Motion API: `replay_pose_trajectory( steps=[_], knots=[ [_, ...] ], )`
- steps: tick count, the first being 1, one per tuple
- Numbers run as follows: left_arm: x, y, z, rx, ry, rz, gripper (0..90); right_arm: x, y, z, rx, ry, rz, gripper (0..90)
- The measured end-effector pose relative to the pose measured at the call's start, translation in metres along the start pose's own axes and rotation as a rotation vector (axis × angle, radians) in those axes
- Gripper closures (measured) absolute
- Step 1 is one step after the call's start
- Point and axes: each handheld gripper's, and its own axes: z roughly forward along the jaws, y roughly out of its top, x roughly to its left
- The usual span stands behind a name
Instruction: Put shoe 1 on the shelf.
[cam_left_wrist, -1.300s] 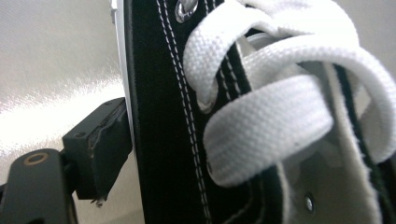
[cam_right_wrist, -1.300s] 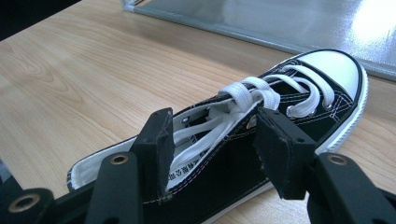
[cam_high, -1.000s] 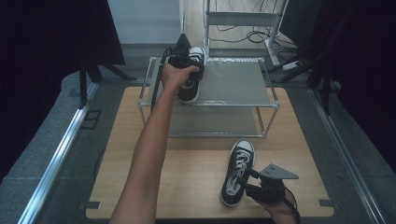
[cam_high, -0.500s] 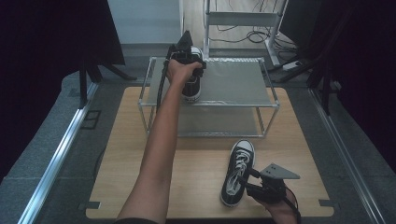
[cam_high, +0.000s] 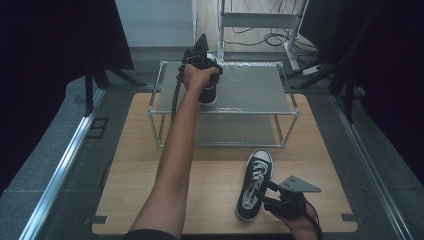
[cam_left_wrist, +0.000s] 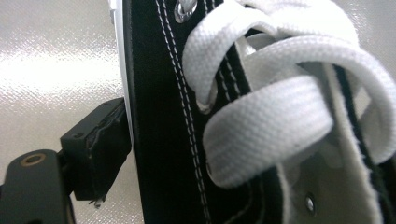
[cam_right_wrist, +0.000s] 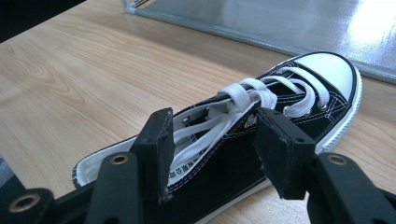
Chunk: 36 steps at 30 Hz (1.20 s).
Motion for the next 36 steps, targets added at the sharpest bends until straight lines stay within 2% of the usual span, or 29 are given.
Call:
replay_pose_trajectory(
  steps=[8,11,14,19,21,25,28,31,36],
  knots=[
    [-0.001,0.001,0.004,0.028,0.006,-0.026,13.2,0.001,0.0,0.001,0.005,0.0,-0.004,47.1],
    [-0.001,0.001,0.001,0.01,-0.006,-0.045,11.7,0.002,-0.001,0.001,0.006,0.0,-0.006,47.1],
    [-0.002,-0.001,-0.008,-0.021,-0.034,-0.031,8.5,0.002,-0.001,0.001,0.009,0.001,-0.004,47.0],
    [0.0,-0.009,-0.02,-0.056,-0.08,0.022,8.0,0.003,-0.001,0.0,0.008,0.0,-0.003,47.0],
    [0.001,-0.014,-0.024,-0.066,-0.104,0.055,9.4,0.003,-0.001,0.0,0.005,-0.002,-0.003,47.0],
    [0.01,-0.024,-0.034,-0.104,-0.147,0.099,11.8,0.003,-0.001,0.001,0.007,-0.004,-0.005,47.0],
    [0.021,-0.033,-0.044,-0.131,-0.209,0.146,14.6,0.002,-0.002,0.002,0.01,-0.005,-0.008,47.0],
    [0.03,-0.042,-0.053,-0.158,-0.242,0.184,15.0,0.003,-0.002,0.004,0.011,-0.005,-0.007,47.0],
    [0.045,-0.06,-0.063,-0.189,-0.305,0.238,15.3,0.008,-0.001,0.004,0.007,-0.001,-0.014,47.0]
  ],
)
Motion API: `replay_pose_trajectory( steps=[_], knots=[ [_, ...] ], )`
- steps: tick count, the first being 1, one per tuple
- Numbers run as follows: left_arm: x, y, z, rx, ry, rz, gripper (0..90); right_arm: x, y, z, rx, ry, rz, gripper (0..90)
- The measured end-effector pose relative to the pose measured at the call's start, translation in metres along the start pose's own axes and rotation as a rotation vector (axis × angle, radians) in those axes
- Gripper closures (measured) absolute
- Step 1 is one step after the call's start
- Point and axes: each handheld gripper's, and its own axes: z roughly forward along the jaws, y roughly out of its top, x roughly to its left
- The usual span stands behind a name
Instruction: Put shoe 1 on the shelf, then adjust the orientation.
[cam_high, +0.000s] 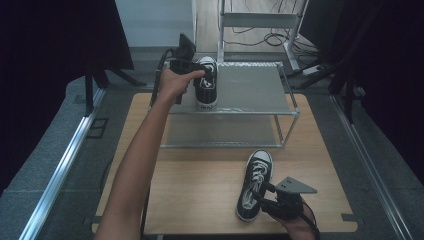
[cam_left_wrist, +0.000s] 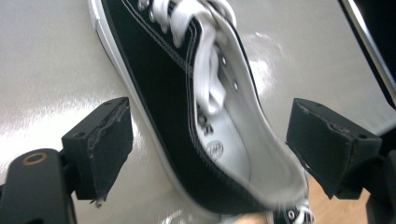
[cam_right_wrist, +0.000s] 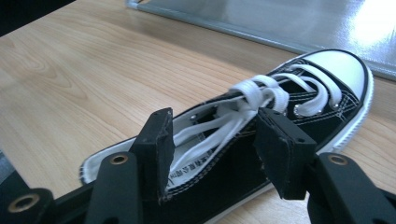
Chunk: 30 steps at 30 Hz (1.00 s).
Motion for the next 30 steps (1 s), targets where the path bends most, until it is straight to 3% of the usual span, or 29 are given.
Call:
replay_pose_trajectory(
  steps=[4,7,15,22,27,30],
  knots=[
    [0.005,-0.013,-0.014,-0.048,-0.055,0.028,16.1,0.006,0.001,-0.003,-0.01,0.006,-0.017,48.4],
    [0.009,-0.021,-0.025,-0.07,-0.073,0.046,16.7,0.013,0.003,-0.005,-0.03,0.019,-0.032,51.0],
    [0.021,-0.049,-0.051,-0.109,-0.104,0.079,16.6,0.042,0.006,-0.006,-0.042,0.11,-0.079,61.5],
    [0.032,-0.071,-0.056,-0.105,-0.114,0.097,16.7,0.069,-0.003,0.009,0.018,0.193,-0.117,77.1],
    [0.04,-0.08,-0.057,-0.094,-0.119,0.101,17.0,0.081,-0.01,0.018,0.052,0.211,-0.126,86.7],
    [0.042,-0.083,-0.057,-0.098,-0.115,0.098,17.0,0.089,-0.015,0.024,0.078,0.195,-0.15,89.7]
  ],
)
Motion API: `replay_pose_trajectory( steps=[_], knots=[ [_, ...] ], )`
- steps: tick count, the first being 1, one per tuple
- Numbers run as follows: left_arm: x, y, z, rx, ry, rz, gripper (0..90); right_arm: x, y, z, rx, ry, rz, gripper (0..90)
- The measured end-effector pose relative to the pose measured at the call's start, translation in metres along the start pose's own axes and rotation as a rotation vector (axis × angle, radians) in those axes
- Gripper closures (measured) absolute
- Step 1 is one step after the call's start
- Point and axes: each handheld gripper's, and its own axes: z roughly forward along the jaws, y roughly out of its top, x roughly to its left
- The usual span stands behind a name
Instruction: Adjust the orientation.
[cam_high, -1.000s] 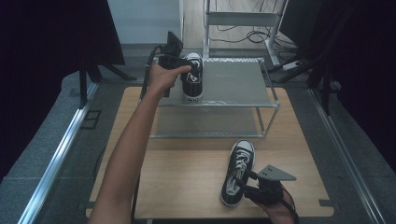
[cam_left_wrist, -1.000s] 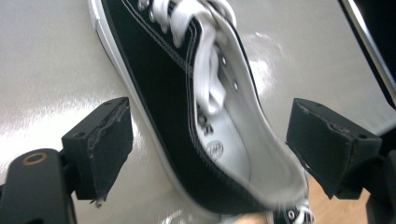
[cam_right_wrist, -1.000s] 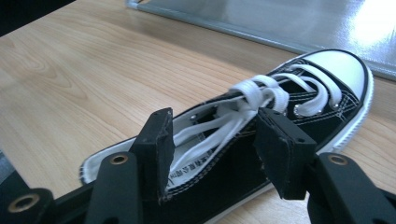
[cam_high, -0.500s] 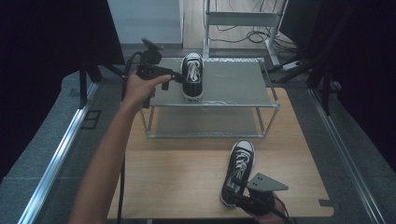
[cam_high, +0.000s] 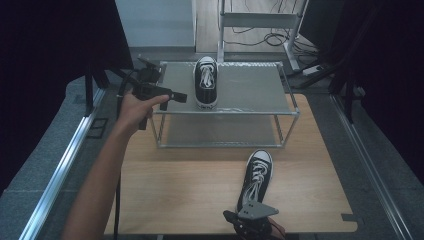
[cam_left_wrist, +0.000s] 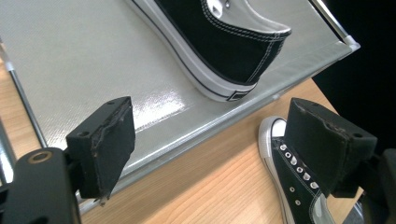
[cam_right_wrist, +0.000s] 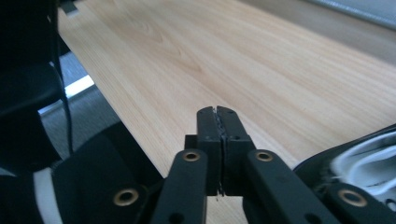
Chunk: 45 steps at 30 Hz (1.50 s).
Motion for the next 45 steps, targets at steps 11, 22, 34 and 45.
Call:
replay_pose_trajectory(
  steps=[11,22,34,45],
  knots=[
    [-0.002,-0.009,0.006,0.02,-0.007,0.018,17.0,-0.007,-0.025,0.008,0.089,-0.157,-0.021,90.0],
    [-0.005,-0.021,0.002,0.018,-0.007,0.034,17.2,-0.023,-0.045,-0.021,0.094,-0.117,-0.001,90.0],
    [-0.006,-0.044,-0.005,0.013,-0.002,0.063,17.9,-0.042,-0.062,-0.052,0.124,-0.17,0.021,90.0],
    [-0.007,-0.059,-0.006,0.015,-0.006,0.075,18.0,-0.053,-0.069,-0.064,0.125,-0.197,0.054,90.0]
  ],
)
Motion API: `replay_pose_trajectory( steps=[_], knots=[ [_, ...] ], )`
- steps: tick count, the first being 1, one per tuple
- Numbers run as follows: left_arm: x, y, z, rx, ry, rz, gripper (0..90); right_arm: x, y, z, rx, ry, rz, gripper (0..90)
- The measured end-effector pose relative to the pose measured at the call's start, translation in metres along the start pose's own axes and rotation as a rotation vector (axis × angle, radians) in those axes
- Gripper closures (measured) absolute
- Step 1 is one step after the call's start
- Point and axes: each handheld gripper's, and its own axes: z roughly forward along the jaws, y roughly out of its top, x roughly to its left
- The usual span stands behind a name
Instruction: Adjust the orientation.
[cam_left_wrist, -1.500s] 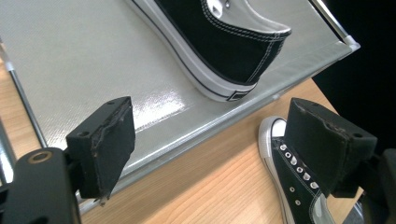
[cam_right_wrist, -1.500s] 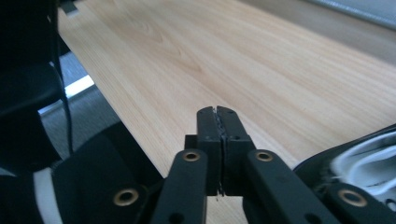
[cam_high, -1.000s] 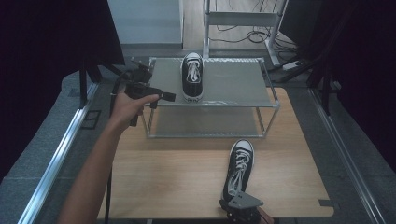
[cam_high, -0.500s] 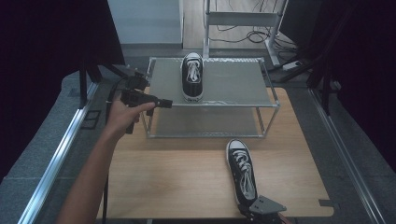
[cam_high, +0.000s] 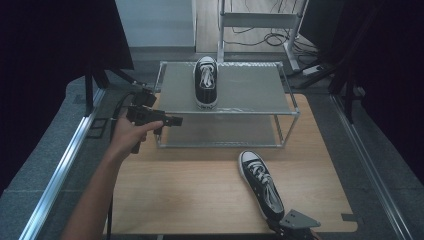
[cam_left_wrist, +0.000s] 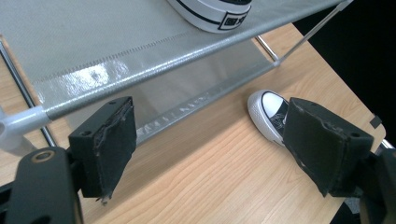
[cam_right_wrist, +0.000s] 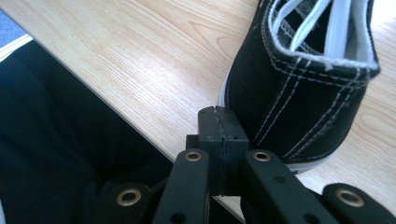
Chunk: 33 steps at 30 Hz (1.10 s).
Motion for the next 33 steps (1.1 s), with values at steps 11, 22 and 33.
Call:
replay_pose_trajectory(
  steps=[11,22,33],
  knots=[
    [-0.01,-0.022,0.006,0.011,-0.017,0.035,18.4,-0.001,0.008,-0.012,-0.065,0.07,0.033,69.6],
    [-0.016,-0.052,0.032,0.041,-0.046,0.049,18.5,-0.021,0.039,-0.027,-0.159,0.134,0.123,49.0],
    [-0.01,-0.079,0.053,0.073,-0.038,0.035,18.8,-0.044,0.063,-0.018,-0.121,0.055,0.114,42.4]
  ],
)
